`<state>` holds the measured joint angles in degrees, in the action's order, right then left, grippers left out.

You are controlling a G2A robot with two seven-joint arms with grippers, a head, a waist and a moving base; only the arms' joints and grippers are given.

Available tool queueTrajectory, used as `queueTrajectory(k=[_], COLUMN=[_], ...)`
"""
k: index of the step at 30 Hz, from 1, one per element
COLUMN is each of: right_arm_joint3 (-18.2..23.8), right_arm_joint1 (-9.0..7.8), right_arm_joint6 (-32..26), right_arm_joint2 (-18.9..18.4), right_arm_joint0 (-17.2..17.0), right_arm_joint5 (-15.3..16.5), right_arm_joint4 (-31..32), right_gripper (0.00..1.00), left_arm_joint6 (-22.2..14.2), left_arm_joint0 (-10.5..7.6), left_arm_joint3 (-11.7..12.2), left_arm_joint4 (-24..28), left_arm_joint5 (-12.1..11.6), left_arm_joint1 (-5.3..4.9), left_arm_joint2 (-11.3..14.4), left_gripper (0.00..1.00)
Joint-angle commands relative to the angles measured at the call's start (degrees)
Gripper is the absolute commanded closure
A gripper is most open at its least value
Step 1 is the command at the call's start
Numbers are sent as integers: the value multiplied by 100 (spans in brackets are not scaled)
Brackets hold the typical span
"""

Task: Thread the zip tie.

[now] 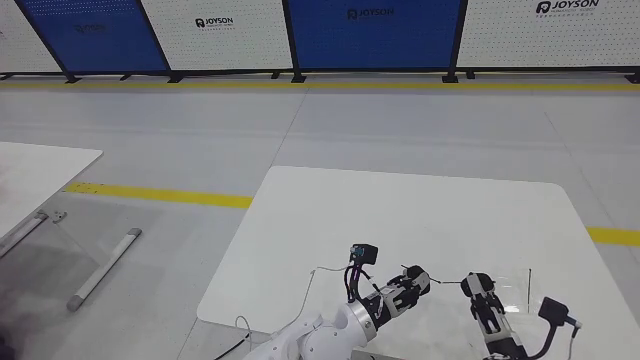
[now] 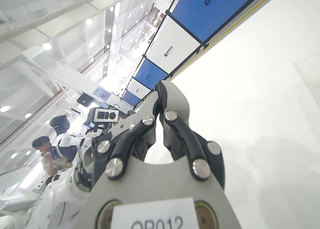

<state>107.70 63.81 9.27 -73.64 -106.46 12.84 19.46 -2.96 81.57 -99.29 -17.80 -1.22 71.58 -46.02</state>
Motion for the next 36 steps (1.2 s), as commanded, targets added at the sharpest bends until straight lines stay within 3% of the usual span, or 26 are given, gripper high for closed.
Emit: queueTrajectory(k=[1,29,36], right_arm_joint3=[-14,-113,-75], right_arm_joint1=[9,83,117], right_arm_joint6=[-33,-156,-113], right_arm_joint2=[12,48,-1], right_arm_joint0=[13,116,121], right_arm_joint5=[-15,-87,-27], right_arm_joint4=[17,53,-35], right_gripper=[100,100,100], left_arm_joint6=[0,7,161], left_arm_joint0=[0,4,8], left_arm_joint3=[0,3,28], left_arm_joint4=[0,7,317], left_arm_joint5=[0,1,-24], left_arm_joint1=[0,2,54], left_arm_joint2=[0,3,32], left_gripper=[100,100,100])
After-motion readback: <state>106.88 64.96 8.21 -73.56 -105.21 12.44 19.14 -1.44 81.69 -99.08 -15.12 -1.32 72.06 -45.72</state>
